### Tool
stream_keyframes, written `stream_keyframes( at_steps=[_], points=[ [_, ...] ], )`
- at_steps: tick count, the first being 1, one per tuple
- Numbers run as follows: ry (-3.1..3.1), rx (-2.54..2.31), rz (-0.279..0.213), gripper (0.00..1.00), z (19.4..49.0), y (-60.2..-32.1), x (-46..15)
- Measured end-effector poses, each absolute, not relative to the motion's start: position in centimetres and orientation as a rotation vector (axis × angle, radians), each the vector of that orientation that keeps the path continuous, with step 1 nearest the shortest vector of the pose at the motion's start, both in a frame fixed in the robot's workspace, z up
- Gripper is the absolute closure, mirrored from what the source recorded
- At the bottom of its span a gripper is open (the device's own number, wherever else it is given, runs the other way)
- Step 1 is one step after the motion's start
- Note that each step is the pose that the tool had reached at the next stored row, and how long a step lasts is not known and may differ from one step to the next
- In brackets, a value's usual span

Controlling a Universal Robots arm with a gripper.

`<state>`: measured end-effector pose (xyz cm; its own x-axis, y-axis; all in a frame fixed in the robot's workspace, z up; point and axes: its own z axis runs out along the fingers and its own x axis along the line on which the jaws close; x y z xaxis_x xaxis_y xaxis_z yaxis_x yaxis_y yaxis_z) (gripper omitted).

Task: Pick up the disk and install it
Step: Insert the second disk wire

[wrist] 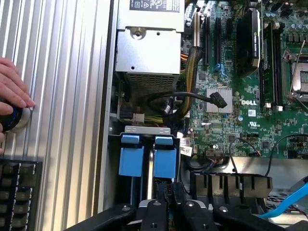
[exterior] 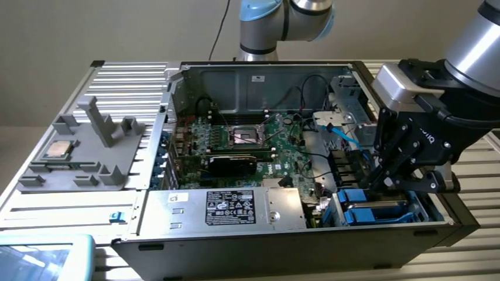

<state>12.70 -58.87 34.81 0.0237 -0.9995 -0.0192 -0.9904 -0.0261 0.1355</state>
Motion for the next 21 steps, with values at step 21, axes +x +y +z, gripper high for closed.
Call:
stream_keyframes(
  at_steps=[21],
  points=[
    [-2.121, 2.172, -0.163, 0.84, 34.16, -58.40, 12.90]
  ],
)
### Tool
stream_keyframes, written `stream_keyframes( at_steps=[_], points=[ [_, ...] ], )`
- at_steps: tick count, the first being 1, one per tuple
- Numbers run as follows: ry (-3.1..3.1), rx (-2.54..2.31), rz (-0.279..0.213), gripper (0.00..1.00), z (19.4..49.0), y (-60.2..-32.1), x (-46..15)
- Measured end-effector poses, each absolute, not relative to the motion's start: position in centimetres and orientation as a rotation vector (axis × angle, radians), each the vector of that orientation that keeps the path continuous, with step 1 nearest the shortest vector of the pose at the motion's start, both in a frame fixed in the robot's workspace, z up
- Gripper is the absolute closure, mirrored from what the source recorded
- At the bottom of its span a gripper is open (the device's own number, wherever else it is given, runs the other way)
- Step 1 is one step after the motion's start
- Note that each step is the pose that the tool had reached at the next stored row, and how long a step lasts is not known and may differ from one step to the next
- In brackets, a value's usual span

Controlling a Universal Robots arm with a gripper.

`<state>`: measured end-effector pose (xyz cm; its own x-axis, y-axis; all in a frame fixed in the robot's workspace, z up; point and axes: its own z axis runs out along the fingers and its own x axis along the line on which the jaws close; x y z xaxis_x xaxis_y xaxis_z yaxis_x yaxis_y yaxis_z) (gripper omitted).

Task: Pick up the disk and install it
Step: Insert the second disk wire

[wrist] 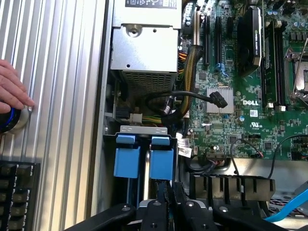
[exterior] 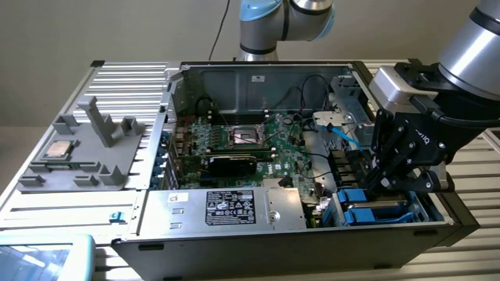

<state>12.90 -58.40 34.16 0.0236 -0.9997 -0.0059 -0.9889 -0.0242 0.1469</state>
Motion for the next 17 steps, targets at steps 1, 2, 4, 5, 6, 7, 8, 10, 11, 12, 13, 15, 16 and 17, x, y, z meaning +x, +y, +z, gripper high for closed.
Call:
stream_keyframes(
  at_steps=[1, 2, 4, 5, 6, 7, 8, 10, 11, 12, 13, 15, 16, 17],
  points=[
    [-2.121, 2.172, -0.163, 0.84, 34.17, -58.39, 12.90],
    [-2.121, 2.172, -0.163, 0.84, 34.16, -58.39, 12.90],
    [-2.120, 2.172, -0.163, 0.84, 34.16, -58.39, 12.94],
    [-2.120, 2.172, -0.163, 0.84, 34.16, -58.39, 12.94],
    [-2.120, 2.172, -0.163, 0.84, 34.16, -58.39, 12.94],
    [-2.120, 2.172, -0.162, 0.84, 34.16, -58.40, 12.94],
    [-2.120, 2.172, -0.162, 0.84, 34.15, -58.40, 12.94],
    [-2.120, 2.171, -0.162, 0.84, 34.13, -58.39, 12.94],
    [-2.119, 2.171, -0.160, 0.84, 34.11, -58.39, 12.94],
    [-2.118, 2.169, -0.157, 0.84, 34.12, -58.37, 12.95],
    [-2.117, 2.167, -0.153, 0.84, 34.13, -58.36, 12.95],
    [-2.115, 2.164, -0.148, 0.84, 34.12, -58.34, 12.99],
    [-2.114, 2.163, -0.145, 0.84, 34.13, -58.33, 13.04],
    [-2.114, 2.163, -0.144, 0.84, 34.12, -58.32, 13.07]
  ],
)
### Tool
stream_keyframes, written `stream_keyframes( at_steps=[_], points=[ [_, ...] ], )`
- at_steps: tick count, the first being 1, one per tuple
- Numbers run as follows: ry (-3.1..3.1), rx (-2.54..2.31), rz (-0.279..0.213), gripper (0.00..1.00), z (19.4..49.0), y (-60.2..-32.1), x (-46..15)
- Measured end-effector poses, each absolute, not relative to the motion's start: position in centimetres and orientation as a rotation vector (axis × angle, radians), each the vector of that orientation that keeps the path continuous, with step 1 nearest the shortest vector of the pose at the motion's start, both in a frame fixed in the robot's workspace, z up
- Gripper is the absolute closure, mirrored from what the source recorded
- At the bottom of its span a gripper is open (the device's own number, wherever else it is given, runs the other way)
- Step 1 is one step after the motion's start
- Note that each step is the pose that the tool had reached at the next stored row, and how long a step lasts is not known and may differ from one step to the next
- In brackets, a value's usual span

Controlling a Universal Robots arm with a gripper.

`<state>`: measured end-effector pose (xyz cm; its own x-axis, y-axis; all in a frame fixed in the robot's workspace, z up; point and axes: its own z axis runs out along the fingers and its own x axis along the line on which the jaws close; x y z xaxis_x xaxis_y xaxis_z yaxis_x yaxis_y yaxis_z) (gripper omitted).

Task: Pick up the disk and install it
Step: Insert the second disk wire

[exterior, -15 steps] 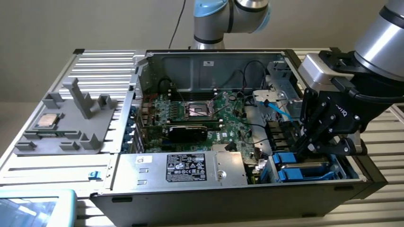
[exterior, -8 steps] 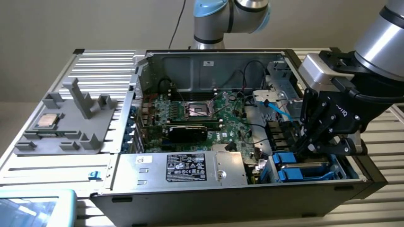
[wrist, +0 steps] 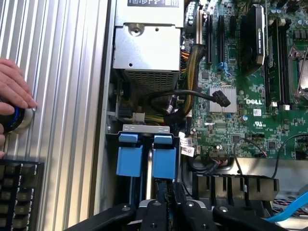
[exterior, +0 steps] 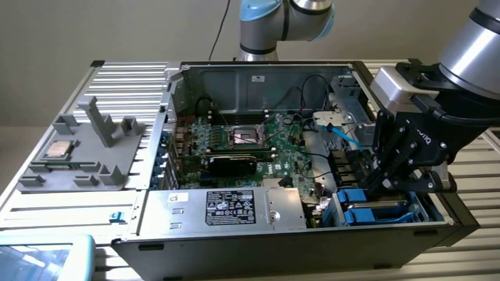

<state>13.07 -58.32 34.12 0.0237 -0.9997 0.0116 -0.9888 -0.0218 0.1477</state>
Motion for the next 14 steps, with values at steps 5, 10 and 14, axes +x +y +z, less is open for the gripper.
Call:
stream_keyframes(
  at_steps=[5, 10, 14],
  points=[
    [-2.113, 2.162, -0.144, 0.84, 34.06, -58.27, 13.11],
    [-2.109, 2.157, -0.152, 0.84, 33.93, -58.13, 13.12],
    [-2.106, 2.155, -0.158, 0.84, 33.90, -58.02, 13.15]
  ],
)
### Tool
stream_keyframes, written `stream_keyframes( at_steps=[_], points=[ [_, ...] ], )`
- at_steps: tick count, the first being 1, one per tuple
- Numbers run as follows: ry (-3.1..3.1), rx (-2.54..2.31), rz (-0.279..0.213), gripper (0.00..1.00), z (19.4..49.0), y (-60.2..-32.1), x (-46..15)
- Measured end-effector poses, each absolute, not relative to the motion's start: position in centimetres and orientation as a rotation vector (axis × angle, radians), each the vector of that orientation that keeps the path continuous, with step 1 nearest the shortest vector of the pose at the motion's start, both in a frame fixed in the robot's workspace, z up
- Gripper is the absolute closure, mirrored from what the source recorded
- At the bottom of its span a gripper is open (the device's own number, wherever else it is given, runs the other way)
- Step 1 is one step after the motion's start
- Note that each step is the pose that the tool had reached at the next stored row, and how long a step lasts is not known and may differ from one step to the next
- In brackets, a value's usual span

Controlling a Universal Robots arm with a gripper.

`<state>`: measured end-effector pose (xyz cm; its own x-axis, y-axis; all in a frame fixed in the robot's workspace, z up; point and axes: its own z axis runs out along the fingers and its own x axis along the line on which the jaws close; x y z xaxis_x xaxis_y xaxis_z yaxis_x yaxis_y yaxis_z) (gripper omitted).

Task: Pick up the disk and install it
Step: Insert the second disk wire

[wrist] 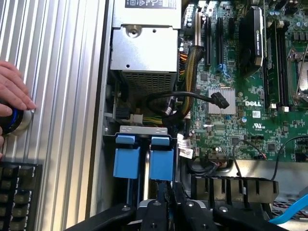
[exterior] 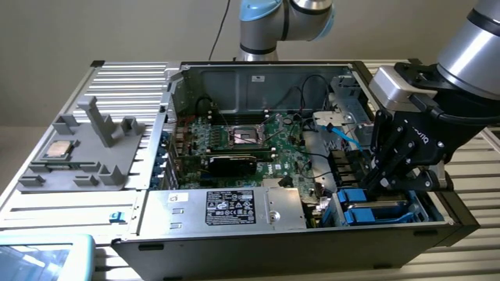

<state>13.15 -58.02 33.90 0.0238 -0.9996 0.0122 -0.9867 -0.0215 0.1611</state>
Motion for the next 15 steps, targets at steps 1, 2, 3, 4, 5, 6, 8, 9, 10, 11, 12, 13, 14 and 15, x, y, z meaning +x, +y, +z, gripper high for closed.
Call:
stream_keyframes(
  at_steps=[1, 2, 3, 4, 5, 6, 8, 9, 10, 11, 12, 13, 14, 15],
  points=[
    [-2.106, 2.155, -0.158, 0.84, 33.90, -58.01, 13.19],
    [-2.106, 2.154, -0.158, 0.84, 33.90, -58.01, 13.24],
    [-2.106, 2.154, -0.158, 0.84, 33.90, -58.01, 13.29],
    [-2.106, 2.154, -0.158, 0.84, 33.91, -58.01, 13.35],
    [-2.106, 2.154, -0.158, 0.84, 33.90, -58.01, 13.38],
    [-2.106, 2.154, -0.159, 0.84, 33.90, -58.01, 13.38],
    [-2.106, 2.154, -0.159, 0.84, 33.89, -58.02, 13.38],
    [-2.106, 2.154, -0.159, 0.84, 33.89, -58.03, 13.39],
    [-2.105, 2.154, -0.159, 0.84, 33.89, -58.07, 13.39],
    [-2.105, 2.154, -0.159, 0.84, 33.89, -58.06, 13.39],
    [-2.105, 2.154, -0.159, 0.84, 33.89, -58.06, 13.39],
    [-2.106, 2.154, -0.159, 0.84, 33.87, -58.06, 13.39],
    [-2.105, 2.154, -0.159, 0.84, 33.86, -58.05, 13.39],
    [-2.105, 2.154, -0.159, 0.84, 33.86, -58.05, 13.39]
  ],
)
